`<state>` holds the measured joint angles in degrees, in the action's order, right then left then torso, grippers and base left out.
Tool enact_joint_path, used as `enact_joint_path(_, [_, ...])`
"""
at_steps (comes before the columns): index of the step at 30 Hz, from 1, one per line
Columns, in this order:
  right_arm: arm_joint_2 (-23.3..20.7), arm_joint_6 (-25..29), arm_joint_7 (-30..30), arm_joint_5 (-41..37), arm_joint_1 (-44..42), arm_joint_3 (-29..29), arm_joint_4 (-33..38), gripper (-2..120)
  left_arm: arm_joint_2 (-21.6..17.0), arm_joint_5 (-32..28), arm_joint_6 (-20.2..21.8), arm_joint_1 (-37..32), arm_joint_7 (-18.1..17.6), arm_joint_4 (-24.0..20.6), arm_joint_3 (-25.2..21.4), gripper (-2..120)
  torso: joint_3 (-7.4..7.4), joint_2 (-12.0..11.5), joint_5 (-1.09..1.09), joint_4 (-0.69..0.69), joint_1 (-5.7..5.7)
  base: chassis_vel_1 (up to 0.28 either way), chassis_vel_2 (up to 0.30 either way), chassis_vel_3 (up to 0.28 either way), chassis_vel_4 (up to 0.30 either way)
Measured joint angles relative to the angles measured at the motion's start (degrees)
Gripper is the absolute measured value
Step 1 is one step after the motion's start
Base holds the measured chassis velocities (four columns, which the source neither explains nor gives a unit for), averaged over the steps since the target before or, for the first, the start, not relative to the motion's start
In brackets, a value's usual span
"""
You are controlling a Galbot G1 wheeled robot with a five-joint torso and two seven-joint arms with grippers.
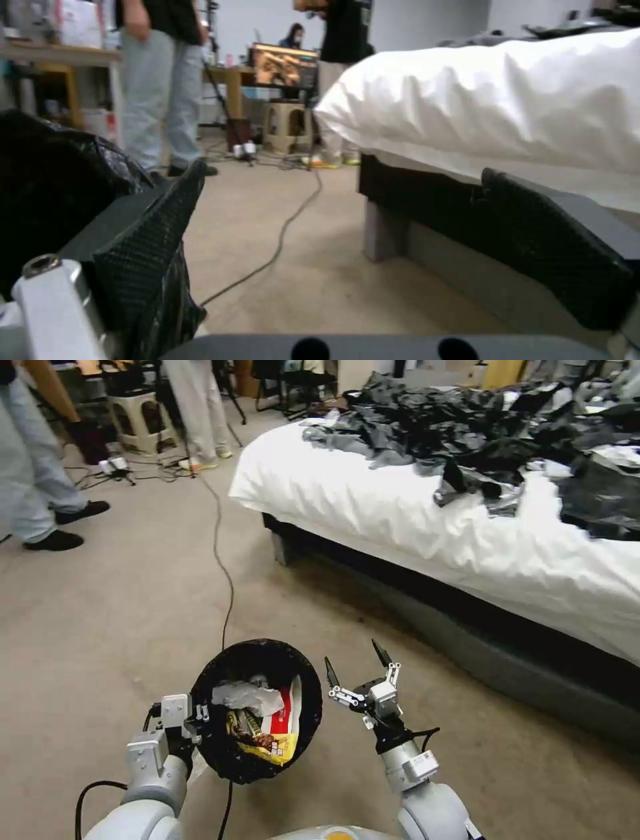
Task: Pick up the trash bin, then pick up the garbage from the floor and place it into the trash bin.
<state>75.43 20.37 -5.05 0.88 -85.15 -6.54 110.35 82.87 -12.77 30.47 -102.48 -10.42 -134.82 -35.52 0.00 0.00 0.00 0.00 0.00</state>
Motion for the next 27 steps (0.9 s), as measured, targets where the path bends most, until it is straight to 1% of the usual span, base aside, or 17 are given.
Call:
enact_joint_path(18, [1.1, -0.6, 0.0, 0.9, 0.4, 1.5, 0.3, 100, 0.4, 0.1, 0.0, -0.4, 0.0, -0.6, -0.1, 0, 0.00, 0.0, 0.00, 0.00, 0.00, 0.126, 0.127, 0.126, 0.127])
enact_joint_path(27, [0.9, -0.6, 0.0, 0.9, 0.1, 1.1, 0.3, 100, 0.5, 0.3, 0.0, -0.5, 0.0, -0.6, 0.0, 0, 0.00, 0.0, 0.00, 0.00, 0.00, 0.125, 0.122, 0.115, 0.127])
